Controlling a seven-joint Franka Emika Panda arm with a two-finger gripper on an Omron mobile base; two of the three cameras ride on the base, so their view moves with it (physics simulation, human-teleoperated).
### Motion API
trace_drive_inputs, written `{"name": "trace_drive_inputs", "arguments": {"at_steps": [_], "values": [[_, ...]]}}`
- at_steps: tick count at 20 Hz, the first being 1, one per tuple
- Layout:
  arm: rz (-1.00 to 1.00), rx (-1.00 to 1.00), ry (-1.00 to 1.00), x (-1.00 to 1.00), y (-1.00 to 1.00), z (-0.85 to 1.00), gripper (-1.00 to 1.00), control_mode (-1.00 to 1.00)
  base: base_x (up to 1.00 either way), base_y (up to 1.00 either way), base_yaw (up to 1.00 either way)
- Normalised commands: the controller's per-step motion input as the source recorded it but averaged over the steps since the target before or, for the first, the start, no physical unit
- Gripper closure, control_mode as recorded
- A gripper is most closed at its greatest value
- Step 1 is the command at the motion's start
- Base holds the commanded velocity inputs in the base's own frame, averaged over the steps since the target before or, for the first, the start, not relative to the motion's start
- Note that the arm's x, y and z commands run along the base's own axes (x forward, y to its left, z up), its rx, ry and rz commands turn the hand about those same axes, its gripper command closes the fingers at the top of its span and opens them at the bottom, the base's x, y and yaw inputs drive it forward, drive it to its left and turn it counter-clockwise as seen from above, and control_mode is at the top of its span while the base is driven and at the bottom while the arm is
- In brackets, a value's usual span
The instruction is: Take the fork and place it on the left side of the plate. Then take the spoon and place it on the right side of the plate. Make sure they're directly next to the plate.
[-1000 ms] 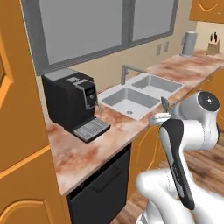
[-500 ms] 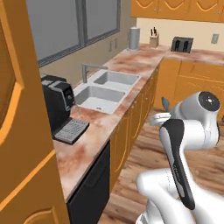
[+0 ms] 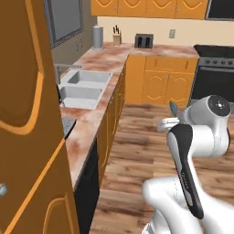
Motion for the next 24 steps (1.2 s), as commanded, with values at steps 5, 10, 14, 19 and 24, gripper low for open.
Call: {"name": "trace_drive_inputs", "arguments": {"at_steps": [5, 10, 14, 19, 24], "values": [[0.00, 0.00, 0.00, 0.00, 0.00, 0.00, 1.00, 1.00, -0.92, -0.03, -0.31], [0.00, 0.00, 0.00, 0.00, 0.00, 0.00, 1.00, 1.00, -0.86, -0.24, -0.28], [0.00, 0.00, 0.00, 0.00, 0.00, 0.00, 1.00, 1.00, -0.59, -0.62, -0.20], [0.00, 0.00, 0.00, 0.00, 0.00, 0.00, 1.00, 1.00, -0.30, -0.93, -0.12], [0.00, 0.00, 0.00, 0.00, 0.00, 0.00, 1.00, 1.00, -0.18, -1.00, -0.08]]}}
